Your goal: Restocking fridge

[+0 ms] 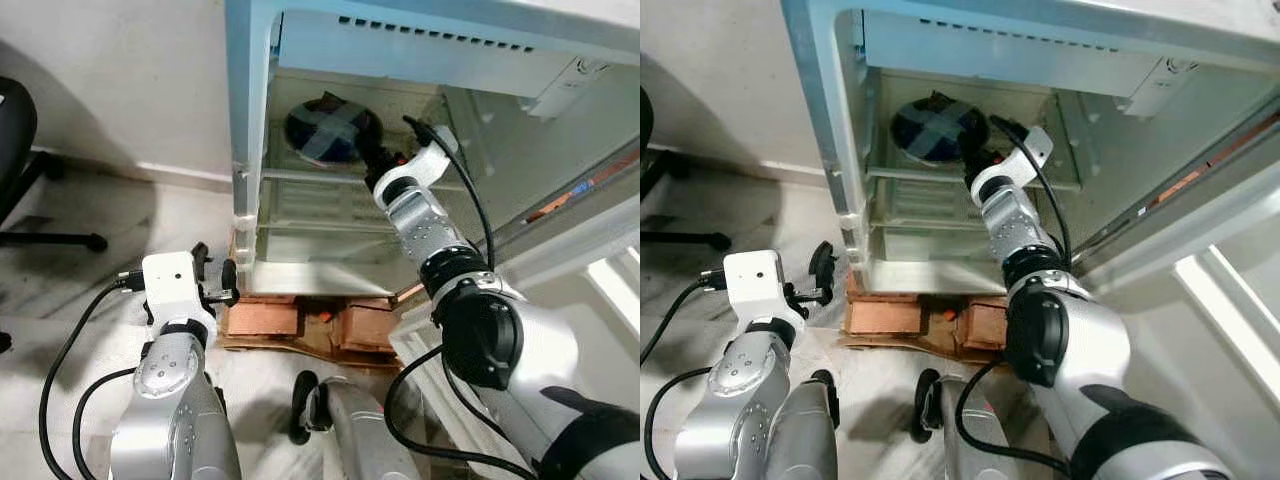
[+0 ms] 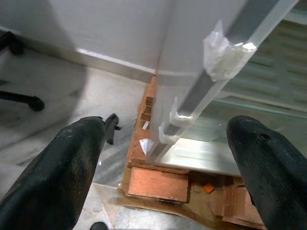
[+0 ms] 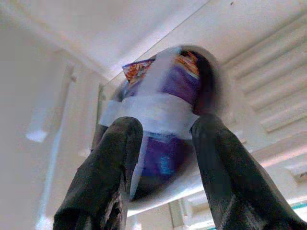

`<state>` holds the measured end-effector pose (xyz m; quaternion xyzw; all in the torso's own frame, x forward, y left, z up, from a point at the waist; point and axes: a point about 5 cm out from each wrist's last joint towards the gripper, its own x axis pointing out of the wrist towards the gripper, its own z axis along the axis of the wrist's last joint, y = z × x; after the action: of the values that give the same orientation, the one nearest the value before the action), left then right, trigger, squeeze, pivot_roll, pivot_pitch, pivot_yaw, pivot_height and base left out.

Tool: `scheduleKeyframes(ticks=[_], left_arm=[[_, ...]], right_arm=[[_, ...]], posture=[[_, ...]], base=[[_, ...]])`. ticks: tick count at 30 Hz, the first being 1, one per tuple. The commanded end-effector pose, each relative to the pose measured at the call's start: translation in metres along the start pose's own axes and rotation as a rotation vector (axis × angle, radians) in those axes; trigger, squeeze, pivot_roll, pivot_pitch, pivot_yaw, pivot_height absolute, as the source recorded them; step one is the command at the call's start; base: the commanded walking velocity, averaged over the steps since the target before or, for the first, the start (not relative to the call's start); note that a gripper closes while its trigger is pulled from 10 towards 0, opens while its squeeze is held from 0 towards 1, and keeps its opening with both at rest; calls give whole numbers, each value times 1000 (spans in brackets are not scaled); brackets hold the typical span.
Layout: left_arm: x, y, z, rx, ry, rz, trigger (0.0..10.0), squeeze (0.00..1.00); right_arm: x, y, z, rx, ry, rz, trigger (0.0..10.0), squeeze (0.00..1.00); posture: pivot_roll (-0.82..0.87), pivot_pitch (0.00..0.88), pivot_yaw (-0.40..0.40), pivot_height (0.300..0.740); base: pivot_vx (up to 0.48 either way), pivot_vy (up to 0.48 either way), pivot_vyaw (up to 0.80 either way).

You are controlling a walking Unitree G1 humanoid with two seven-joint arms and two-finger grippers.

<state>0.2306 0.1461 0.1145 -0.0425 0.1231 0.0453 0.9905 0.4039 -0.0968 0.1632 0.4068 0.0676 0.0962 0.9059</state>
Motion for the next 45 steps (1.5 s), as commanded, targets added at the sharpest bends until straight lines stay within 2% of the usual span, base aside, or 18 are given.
scheduleKeyframes(ticks=[1,3,8,9,11,12,19,22,26,29,32,33,35,36,37,40,43,45], left_arm=[[-1,-6,-6,-26,27,-3,10000,0],[-2,-6,-6,-25,27,-4,10000,0],[-6,-2,-7,-23,33,16,10000,0],[-8,-1,-8,-24,35,19,10000,0],[-11,-2,-10,-29,40,27,10000,0],[-13,-2,-10,-34,41,33,10000,0],[-16,-1,-13,-45,47,50,10000,0],[-16,-2,-13,-48,48,52,10000,0],[-13,-2,-12,-47,42,49,10000,0],[-5,-2,-5,-42,8,34,10000,0],[1,-3,-2,-39,-13,18,10000,0],[5,-5,0,-32,-22,10,10000,0],[8,-6,2,-28,-31,1,10000,0],[10,-8,4,-21,-41,-8,10000,0],[14,-9,7,-10,-52,-21,10000,0],[18,-10,8,23,-62,-48,10000,0],[18,-10,7,30,-61,-56,10000,0],[18,-6,2,49,-51,-67,10000,0]], right_arm=[[-4,-10,-14,41,46,-36,10000,733],[-5,-10,-21,36,67,-43,10000,733],[-5,3,-41,26,116,-25,10000,733],[-5,4,-43,12,124,-26,10000,733],[-4,6,-43,-76,110,-26,10000,733],[-3,8,-41,-83,97,-31,10000,733],[-2,11,-42,-68,103,-34,10000,737],[1,23,-41,-18,79,5,10000,737],[2,27,-37,-13,63,19,10000,737],[4,32,-28,-107,53,80,10000,737],[4,30,-18,-222,41,123,10000,737],[3,27,-12,-292,31,145,10000,722],[3,25,-8,-341,24,156,10000,722],[1,23,-6,-392,21,175,10000,169],[-1,20,-5,-455,28,203,10000,0],[-8,14,-11,-575,49,276,10000,0],[-13,11,-15,-611,59,318,10000,0],[-30,4,-29,-686,73,397,10000,0]], posture=[[240,198,-166,740],[241,199,-166,740],[255,219,-176,740],[258,220,-179,740],[264,227,-189,740],[265,233,-197,740],[260,247,-216,740],[257,242,-219,740],[254,235,-217,740],[246,210,-209,740],[232,181,-197,740],[222,161,-186,740],[220,154,-183,740],[213,139,-171,740],[203,120,-156,740],[189,101,-136,740],[182,90,-125,740],[150,57,-90,740]], base=[[0,0,0],[0,0,0],[0,0,0],[0,0,0],[0,0,0],[0,0,0],[0,0,0],[0,0,0],[0,0,0],[0,0,0],[0,0,0],[0,0,0],[0,0,0],[0,0,0],[0,0,0],[0,0,0],[0,0,0],[0,0,0]])
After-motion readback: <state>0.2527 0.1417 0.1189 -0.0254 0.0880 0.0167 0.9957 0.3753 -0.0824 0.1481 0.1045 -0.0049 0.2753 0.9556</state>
